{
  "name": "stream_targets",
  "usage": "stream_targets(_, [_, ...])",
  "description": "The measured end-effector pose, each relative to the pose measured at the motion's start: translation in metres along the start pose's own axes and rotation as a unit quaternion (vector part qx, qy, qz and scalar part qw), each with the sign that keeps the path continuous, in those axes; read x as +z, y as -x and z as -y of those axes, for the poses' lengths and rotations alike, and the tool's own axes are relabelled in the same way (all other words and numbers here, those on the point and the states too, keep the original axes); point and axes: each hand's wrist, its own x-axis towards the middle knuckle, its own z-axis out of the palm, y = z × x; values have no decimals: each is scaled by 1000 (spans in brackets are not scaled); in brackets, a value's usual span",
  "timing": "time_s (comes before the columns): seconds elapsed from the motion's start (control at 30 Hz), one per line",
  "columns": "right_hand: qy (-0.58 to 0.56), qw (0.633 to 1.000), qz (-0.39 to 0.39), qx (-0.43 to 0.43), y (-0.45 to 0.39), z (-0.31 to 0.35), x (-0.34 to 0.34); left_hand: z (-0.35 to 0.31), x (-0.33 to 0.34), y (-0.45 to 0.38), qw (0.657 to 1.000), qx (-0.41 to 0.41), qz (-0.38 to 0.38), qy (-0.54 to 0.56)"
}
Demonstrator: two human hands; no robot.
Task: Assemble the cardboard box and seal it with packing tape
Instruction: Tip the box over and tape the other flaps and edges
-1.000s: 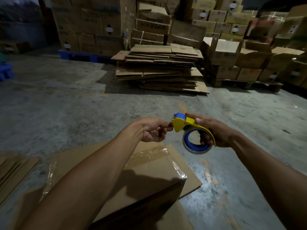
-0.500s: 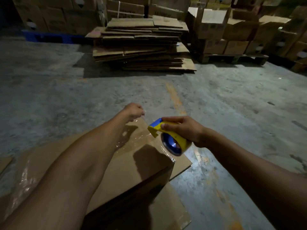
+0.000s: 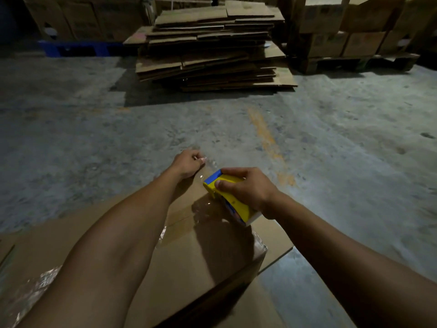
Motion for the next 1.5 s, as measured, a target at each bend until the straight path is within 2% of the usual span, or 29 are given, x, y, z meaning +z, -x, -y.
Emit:
stream_targets(0.27, [14, 1000, -8, -13, -11, 5, 12, 12, 2, -9, 999, 2, -15, 32])
stream_targets(0.53, [4, 1000, 5, 19, -21, 7, 15, 19, 2, -20, 999, -2, 41, -17])
stream_targets(0.63, [-13, 999, 9, 35, -24, 9, 16, 21, 5, -29, 996, -32, 76, -34])
stream_targets(0.73, [-12, 999, 8, 44, -23, 6, 16, 75, 18, -77, 981, -107, 157, -47])
stream_targets(0.8, [-9, 999, 2, 48, -22, 3, 16, 85, 18, -76, 980, -139, 134, -55])
stream_targets(0.83, [-5, 999, -2, 49, -21, 1, 16, 66, 13, -57, 986, -124, 77, -76])
stream_targets(0.9, [0, 998, -8, 54, -22, 2, 17, 35, 8, -23, 993, -1, -59, -98])
stream_targets(0.93, [3, 998, -9, 55, -22, 2, 18, 24, 10, -10, 992, 50, -80, -84])
stream_targets(1.03, [25, 998, -7, 58, -23, 4, 20, 18, 21, 8, 988, 116, -17, -98])
stream_targets(1.23, [44, 997, 3, 69, -17, 10, 19, 23, 21, 16, 984, 96, 8, -147])
stream_targets(1.4, [71, 989, 69, 109, 49, -17, -5, 25, 22, 15, 983, 86, 16, -162])
stream_targets(1.5, [36, 988, 61, 137, 82, -31, -14, 14, 22, 20, 974, 81, 18, -209])
